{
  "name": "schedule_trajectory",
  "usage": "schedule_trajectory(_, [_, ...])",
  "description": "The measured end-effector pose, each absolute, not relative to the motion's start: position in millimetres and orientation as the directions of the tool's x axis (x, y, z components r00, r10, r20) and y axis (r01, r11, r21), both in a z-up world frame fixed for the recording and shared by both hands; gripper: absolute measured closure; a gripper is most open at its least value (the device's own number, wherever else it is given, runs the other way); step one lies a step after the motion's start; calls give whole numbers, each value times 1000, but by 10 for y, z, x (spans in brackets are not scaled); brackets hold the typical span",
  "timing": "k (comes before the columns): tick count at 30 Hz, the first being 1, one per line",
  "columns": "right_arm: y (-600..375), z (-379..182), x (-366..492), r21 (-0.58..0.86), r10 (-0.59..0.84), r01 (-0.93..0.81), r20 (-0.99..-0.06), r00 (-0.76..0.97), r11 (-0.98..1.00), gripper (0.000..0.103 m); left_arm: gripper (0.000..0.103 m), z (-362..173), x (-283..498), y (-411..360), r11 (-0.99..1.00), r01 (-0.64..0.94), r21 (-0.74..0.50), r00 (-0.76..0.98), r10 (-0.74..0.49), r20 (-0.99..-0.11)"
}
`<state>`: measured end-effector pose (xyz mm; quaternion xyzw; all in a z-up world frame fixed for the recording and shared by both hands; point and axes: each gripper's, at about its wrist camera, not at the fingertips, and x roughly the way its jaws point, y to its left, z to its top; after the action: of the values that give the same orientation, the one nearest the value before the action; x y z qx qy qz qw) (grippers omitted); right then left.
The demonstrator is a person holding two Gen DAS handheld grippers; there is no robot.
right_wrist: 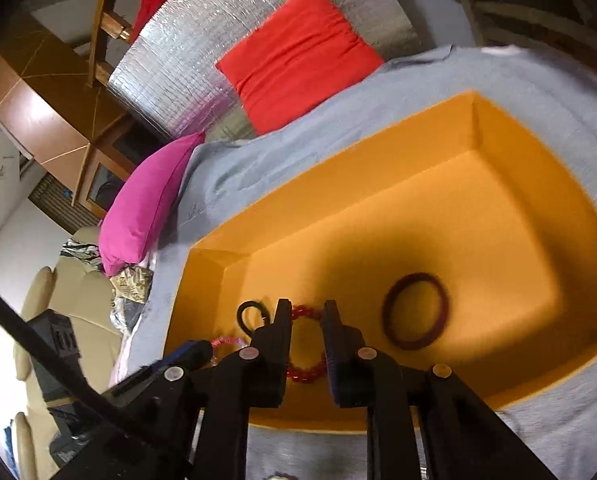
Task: Organize jewelry
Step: 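Lower both bracelets into the box and open both tools, then withdraw left tool toward the white bead bracelet while right tool moves over the wire bangle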
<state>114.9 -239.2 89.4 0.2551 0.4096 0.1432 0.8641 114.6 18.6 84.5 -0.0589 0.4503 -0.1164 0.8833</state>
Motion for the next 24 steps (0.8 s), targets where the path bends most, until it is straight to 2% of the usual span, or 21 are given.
schedule_trajectory(3, [-2506, 1012, 1008, 527, 432, -55, -627, 649, 848, 85, 59, 1005, 1027, 224, 968, 161, -194, 615, -252, -747])
schedule_trajectory(5, [-2559, 1085, 893, 503, 417, -68, -626, 659, 861, 84, 49, 1125, 919, 260, 971, 157, -179, 654, -238, -719])
schedule_trajectory(10, [-2635, 1252, 538, 431, 393, -124, -622, 677, 894, 83, 44, 1315, 568, 400, 980, 139, -140, 721, -197, -664])
schedule_trajectory(12, [-2658, 1302, 386, 416, 395, -143, -617, 681, 898, 75, 43, 1346, 430, 481, 982, 132, -135, 736, -188, -651])
schedule_trajectory(14, [-2681, 1323, 252, 413, 400, -154, -614, 681, 897, 59, 40, 1322, 278, 561, 985, 123, -122, 747, -173, -642])
schedule_trajectory(16, [-2709, 1325, 119, 403, 394, -157, -614, 684, 901, 54, 37, 1248, 65, 648, 988, 108, -114, 748, -156, -646])
schedule_trajectory(22, [-2989, 1248, -232, 403, 355, -98, -638, 683, 910, 54, 37, 917, -223, 725, 979, 127, -161, 650, -205, -732])
schedule_trajectory(24, [-3117, 1197, -258, 401, 335, -66, -652, 680, 914, 54, 37, 855, -273, 688, 978, 160, -131, 636, -203, -744])
